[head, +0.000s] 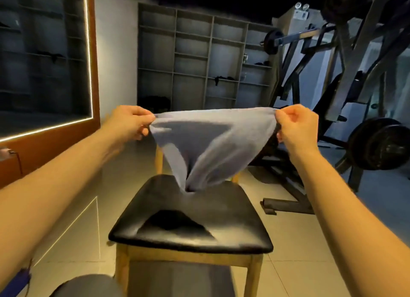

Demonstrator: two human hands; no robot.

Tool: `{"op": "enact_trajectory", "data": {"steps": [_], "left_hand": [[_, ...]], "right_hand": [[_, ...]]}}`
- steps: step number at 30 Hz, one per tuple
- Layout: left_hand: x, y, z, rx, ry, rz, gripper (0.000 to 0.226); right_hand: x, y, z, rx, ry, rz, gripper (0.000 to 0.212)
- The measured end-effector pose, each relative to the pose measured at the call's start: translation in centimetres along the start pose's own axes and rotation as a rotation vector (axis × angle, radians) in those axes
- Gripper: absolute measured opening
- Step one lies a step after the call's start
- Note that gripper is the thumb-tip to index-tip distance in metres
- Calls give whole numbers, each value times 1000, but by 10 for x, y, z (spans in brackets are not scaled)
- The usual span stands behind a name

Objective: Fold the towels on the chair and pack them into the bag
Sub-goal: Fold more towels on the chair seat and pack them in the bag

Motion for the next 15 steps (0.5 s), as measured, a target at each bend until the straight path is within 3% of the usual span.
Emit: {"op": "enact_trajectory", "data": {"steps": [3,6,11,15], "left_hand": [[11,1,13,-19,-98,26,7],[16,-1,6,95,-65,32,7],[20,-3,0,133,18,64,7],[15,2,5,123,94,-15,8]], "right_hand": [[-11,9,33,-367,144,18,12],[-12,-1,21,-156,42,70,11],[-21,-8,12,-160,-72,116,12],[-13,-3,14,-153,-98,196,16]]}}
Point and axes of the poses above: each hand's wrist, its own y-axis away from the middle knuckle, its own z-axis out of the palm, x = y × z, the point moved 6 cm from there along -y, towards the middle knuckle, and after that the axes turned 7 degrees about x, right-handed, at the moved point
